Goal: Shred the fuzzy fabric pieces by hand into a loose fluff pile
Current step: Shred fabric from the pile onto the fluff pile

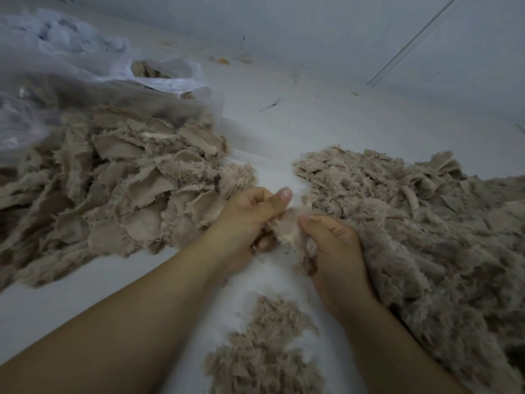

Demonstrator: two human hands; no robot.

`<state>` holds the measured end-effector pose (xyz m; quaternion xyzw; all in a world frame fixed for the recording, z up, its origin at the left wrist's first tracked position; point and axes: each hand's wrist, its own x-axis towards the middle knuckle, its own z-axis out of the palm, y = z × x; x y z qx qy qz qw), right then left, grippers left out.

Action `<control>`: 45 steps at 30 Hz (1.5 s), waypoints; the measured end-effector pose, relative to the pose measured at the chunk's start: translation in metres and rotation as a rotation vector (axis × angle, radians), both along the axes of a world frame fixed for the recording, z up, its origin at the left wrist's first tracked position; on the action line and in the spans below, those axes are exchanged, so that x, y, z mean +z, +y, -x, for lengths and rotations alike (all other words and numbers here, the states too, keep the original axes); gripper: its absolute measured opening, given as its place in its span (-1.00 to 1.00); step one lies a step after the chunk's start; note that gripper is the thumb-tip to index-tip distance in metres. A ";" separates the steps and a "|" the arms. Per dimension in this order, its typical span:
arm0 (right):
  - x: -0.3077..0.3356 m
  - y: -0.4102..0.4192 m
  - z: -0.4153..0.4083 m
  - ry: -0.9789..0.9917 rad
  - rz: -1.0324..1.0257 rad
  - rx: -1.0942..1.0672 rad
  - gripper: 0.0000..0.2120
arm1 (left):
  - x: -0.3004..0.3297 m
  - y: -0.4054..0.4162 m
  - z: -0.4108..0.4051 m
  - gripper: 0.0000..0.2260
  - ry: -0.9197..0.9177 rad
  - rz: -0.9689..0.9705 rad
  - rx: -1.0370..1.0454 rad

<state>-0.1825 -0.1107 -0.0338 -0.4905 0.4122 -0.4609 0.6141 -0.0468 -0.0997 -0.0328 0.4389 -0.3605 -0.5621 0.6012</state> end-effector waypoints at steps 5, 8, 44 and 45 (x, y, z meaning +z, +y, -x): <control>0.001 0.001 0.002 0.013 0.028 0.012 -0.55 | -0.002 0.000 0.010 -0.72 -0.140 -0.023 0.120; 0.001 -0.002 0.002 -0.078 -0.022 -0.064 -0.60 | -0.001 0.000 0.007 -0.69 -0.019 -0.044 0.222; -0.007 -0.012 0.007 -0.216 -0.087 -0.098 -0.64 | 0.018 -0.005 -0.003 -0.87 0.076 0.022 0.209; -0.008 -0.012 0.007 -0.230 -0.096 -0.100 -0.63 | 0.015 -0.007 -0.004 -0.89 0.046 0.000 0.256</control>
